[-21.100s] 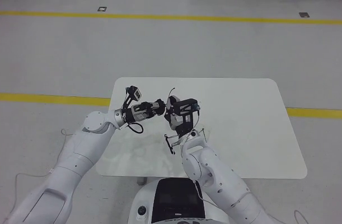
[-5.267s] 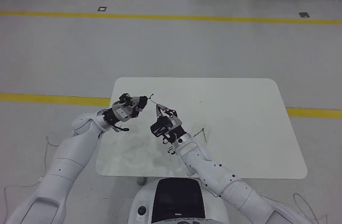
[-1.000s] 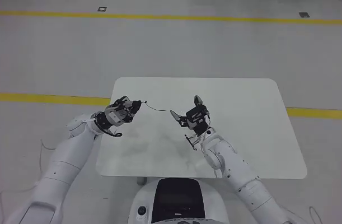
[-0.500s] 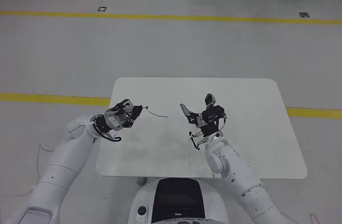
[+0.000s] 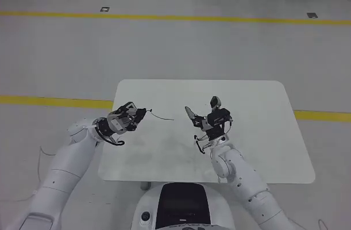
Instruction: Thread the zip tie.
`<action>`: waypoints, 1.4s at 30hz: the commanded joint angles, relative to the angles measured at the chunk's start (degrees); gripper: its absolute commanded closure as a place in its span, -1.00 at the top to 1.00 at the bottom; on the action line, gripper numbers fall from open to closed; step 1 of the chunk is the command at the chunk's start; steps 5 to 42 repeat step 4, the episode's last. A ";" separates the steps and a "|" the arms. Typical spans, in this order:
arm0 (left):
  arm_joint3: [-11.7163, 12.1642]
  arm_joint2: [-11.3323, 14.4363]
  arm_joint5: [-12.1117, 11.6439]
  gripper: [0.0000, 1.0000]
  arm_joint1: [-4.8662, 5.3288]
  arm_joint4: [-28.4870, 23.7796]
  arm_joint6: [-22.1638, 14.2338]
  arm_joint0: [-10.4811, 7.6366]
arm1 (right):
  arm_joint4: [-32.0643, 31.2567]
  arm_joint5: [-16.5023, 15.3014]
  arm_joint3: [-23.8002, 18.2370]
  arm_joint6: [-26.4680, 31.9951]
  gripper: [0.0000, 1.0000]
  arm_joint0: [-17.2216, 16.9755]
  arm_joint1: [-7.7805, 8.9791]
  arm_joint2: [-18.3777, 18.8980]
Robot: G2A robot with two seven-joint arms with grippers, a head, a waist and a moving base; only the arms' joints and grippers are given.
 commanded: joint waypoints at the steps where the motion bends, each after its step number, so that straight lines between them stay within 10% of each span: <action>1: 0.00 0.00 0.00 -1.00 0.00 0.00 0.00 0.00 | 0.00 0.00 0.00 0.00 1.00 0.00 0.00 0.00; 42: 0.00 0.00 0.00 -1.00 0.00 0.00 0.00 0.00 | 0.00 0.00 0.00 0.00 1.00 0.00 0.00 0.00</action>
